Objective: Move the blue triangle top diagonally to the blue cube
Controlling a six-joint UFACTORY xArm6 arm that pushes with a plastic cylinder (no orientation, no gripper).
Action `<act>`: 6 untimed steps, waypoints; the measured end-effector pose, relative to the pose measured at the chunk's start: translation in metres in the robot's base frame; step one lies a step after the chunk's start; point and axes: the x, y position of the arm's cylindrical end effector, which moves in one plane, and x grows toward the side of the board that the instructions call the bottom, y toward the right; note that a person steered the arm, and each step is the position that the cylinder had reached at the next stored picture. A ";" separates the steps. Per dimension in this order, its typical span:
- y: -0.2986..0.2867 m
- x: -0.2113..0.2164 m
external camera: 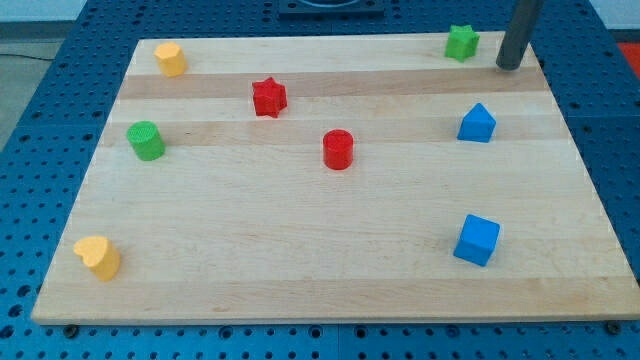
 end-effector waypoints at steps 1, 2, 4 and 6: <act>0.000 0.000; -0.003 0.001; -0.036 0.086; -0.092 0.152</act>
